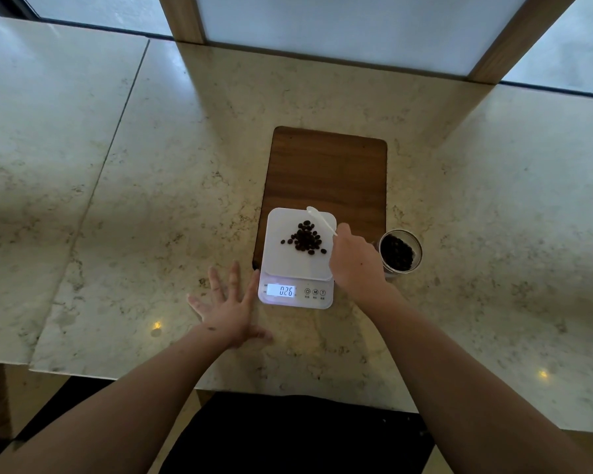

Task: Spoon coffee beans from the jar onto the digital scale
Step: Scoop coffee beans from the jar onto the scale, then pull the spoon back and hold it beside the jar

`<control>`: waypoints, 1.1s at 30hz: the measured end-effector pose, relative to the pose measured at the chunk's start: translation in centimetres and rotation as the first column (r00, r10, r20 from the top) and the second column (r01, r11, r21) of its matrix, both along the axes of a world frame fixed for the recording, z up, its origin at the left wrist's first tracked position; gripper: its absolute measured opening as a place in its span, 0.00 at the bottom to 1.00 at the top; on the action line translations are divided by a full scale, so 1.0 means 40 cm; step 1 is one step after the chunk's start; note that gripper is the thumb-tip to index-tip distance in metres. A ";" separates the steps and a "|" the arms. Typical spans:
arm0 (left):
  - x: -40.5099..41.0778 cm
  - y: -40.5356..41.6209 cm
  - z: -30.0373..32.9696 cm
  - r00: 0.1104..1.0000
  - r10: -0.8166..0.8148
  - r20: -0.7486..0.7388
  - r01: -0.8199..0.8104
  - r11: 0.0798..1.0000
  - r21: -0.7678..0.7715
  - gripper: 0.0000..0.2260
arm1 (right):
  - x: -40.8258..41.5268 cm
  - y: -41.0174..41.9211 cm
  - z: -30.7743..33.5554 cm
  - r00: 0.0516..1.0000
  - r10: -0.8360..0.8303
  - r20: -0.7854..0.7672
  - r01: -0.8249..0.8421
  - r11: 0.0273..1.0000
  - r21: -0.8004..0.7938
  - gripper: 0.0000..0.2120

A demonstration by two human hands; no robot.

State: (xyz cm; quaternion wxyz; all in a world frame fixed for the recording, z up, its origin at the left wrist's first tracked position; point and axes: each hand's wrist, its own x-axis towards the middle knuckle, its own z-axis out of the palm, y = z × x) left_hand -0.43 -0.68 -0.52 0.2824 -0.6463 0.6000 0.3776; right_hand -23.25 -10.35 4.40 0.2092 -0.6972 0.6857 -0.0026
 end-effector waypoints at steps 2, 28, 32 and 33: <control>0.000 0.000 0.001 1.000 -0.001 0.002 0.001 1.000 0.000 0.62 | -0.001 0.008 0.002 1.000 0.019 -0.018 -0.019 1.000 0.024 0.05; -0.002 0.003 0.009 1.000 -0.013 0.020 0.013 1.000 -0.013 0.61 | 0.059 0.232 -0.029 0.717 -0.539 0.443 0.481 0.842 0.244 0.09; -0.007 0.002 0.016 0.999 -0.010 0.030 0.010 1.000 -0.014 0.61 | 0.081 0.231 -0.035 0.718 -0.555 0.419 0.486 0.832 0.269 0.08; -0.009 0.002 0.017 0.999 -0.011 0.033 0.011 1.000 -0.015 0.61 | 0.083 0.231 -0.036 0.710 -0.569 0.416 0.493 0.822 0.283 0.09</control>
